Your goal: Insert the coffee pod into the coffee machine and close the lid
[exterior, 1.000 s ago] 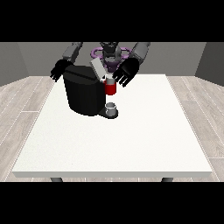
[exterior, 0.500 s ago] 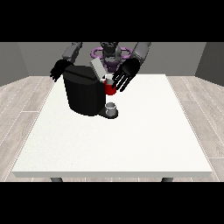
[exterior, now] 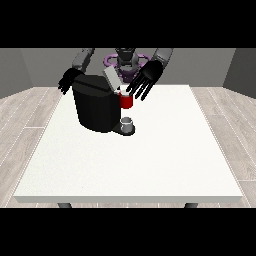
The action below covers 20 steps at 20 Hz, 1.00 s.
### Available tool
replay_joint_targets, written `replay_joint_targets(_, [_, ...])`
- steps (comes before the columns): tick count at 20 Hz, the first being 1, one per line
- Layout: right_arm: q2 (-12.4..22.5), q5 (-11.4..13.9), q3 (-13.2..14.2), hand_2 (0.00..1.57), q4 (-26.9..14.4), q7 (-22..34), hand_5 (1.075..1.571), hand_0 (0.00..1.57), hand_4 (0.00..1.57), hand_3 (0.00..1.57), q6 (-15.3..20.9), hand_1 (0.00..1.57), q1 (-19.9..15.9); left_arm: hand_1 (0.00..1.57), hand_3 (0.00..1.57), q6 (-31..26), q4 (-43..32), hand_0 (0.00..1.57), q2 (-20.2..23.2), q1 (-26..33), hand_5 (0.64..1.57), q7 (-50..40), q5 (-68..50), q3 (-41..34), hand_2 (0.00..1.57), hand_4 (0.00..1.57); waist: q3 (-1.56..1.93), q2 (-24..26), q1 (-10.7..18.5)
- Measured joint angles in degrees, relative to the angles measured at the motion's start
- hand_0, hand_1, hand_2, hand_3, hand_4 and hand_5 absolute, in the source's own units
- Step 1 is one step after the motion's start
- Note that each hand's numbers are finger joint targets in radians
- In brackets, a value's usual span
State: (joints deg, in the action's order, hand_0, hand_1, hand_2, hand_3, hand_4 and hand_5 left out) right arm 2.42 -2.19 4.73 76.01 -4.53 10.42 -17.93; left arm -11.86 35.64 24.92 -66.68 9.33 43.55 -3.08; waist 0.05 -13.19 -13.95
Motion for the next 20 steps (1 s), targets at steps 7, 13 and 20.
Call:
replay_joint_targets(7, [0.08, -0.35, 0.78, 0.0, -2.05, -1.54, 1.571, 0.0, 0.38, 0.0, -0.03, 0.0, 2.19, 0.0, 0.0, -0.6, 1.32, 0.0, -2.09, 2.32, 1.571, -1.03, -0.2, -0.15, 0.0, 0.0, -0.02, 3.62, 1.91])
replay_joint_targets(13, [0.31, -1.67, 2.76, 0.0, -3.78, -2.46, 1.571, 0.0, 0.43, 0.0, 0.04, 0.0, 5.89, 0.0, 0.0, -0.49, 2.74, 0.0, -6.84, 7.97, 1.571, -0.35, -6.16, -4.35, 0.0, 0.08, -0.06, 9.33, 6.08])
replay_joint_targets(20, [0.83, -2.54, 3.88, 0.0, -3.64, -2.88, 1.571, 0.0, 0.49, 0.0, -0.6, 0.0, 11.39, 0.0, 0.0, -1.15, 3.31, 0.0, -13.59, 16.71, 1.571, 2.84, -17.96, -13.0, 0.0, 0.0, -0.09, 17.28, 10.2])
